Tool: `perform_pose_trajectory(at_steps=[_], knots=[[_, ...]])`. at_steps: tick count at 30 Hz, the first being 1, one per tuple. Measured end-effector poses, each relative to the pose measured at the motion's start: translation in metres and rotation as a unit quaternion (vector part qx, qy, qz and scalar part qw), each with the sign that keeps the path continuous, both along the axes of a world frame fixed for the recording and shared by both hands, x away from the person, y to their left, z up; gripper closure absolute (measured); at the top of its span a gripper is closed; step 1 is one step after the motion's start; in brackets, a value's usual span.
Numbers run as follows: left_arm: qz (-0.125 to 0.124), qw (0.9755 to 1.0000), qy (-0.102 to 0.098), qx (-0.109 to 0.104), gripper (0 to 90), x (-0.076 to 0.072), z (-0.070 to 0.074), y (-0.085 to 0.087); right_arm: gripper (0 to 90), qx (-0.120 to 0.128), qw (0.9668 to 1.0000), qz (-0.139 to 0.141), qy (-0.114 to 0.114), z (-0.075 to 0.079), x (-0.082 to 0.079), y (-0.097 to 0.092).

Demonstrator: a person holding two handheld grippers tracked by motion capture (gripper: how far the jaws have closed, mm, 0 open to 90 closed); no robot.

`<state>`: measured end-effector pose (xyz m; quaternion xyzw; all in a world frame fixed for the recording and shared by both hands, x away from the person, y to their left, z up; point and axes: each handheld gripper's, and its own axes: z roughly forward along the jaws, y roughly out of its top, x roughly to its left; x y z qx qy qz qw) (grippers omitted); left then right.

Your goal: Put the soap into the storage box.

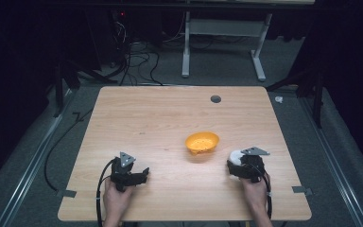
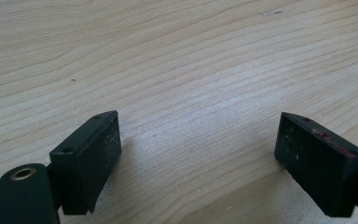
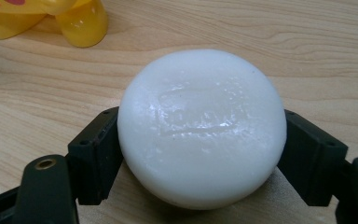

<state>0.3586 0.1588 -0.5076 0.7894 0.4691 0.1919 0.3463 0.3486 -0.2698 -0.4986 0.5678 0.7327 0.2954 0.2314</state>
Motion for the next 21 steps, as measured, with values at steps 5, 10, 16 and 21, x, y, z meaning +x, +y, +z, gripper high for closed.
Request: perform_pose_trajectory(at_steps=[5, 10, 16, 21], knots=[[0.000, 1.0000, -0.001, 0.000, 14.8, 0.000, 0.000, 0.000, 23.4, 0.008, 0.9999, 0.002, -0.008, 0.004, -0.002, -0.002], [0.000, 1.0000, 0.000, 0.000, 14.9, 0.000, 0.000, 0.000, 23.4, 0.010, 0.9998, 0.006, -0.013, 0.008, -0.004, -0.002], [0.000, 1.0000, -0.001, 0.000, 14.8, 0.000, 0.000, 0.000, 23.5, 0.017, 0.9996, 0.012, -0.019, 0.015, -0.007, -0.001], [0.000, 1.0000, 0.000, 0.000, 14.9, 0.000, 0.000, 0.000, 23.5, 0.026, 0.9991, 0.016, -0.028, 0.021, -0.009, -0.001]])
